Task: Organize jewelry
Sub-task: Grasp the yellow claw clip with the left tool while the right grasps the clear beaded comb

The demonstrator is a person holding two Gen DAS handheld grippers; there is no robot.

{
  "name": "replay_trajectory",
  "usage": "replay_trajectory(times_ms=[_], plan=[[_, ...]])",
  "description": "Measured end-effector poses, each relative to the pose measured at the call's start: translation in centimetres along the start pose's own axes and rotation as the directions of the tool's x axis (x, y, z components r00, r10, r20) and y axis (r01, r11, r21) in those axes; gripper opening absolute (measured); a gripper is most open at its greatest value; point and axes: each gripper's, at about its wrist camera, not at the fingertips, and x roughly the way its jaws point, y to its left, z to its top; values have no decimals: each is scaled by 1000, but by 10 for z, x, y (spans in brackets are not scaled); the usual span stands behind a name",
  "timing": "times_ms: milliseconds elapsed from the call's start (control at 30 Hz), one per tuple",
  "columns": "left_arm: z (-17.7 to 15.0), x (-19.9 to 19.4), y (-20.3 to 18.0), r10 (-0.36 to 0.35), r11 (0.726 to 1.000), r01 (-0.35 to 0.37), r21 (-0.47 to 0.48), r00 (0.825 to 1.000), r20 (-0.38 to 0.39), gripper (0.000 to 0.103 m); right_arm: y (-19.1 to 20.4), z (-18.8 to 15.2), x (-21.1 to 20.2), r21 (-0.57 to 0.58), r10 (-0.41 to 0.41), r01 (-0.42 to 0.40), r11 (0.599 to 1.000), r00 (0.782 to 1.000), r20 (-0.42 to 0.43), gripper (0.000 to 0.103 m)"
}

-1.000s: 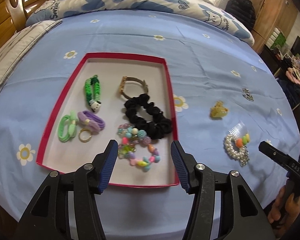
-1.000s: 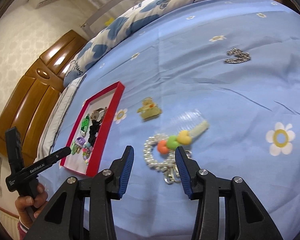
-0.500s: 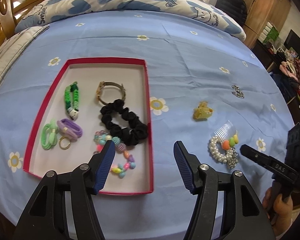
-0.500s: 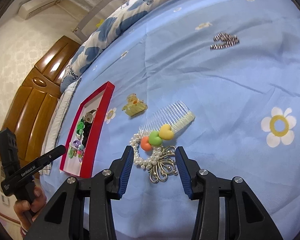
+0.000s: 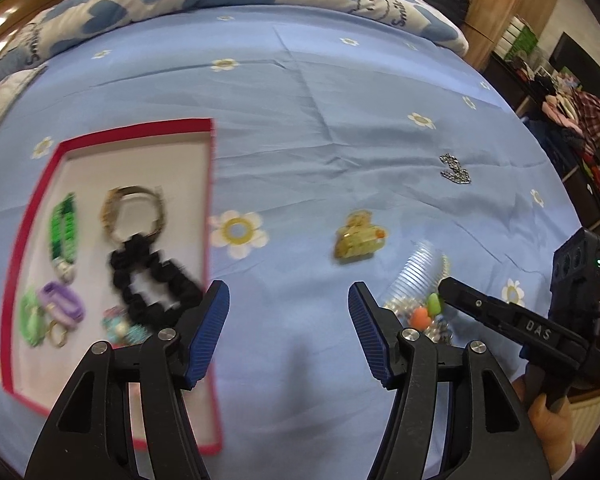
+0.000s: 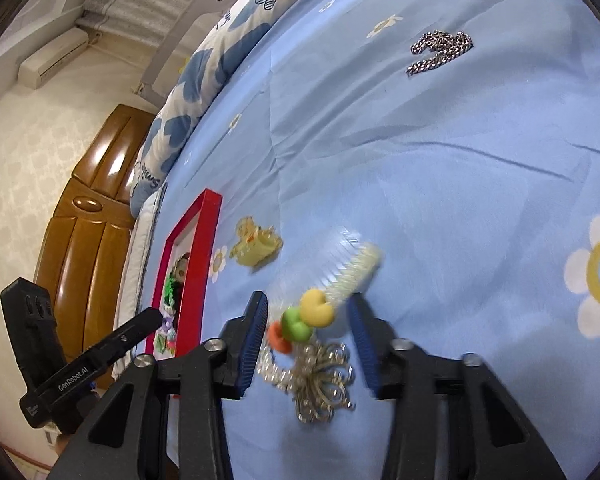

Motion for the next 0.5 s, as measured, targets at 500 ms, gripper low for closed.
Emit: replay_trajectory(times_ms=[500], plan=[[27,74,-42,-37,999,38,5,997,-73,63,-12,18,-47,19,12,-14,1000,990,143,17]])
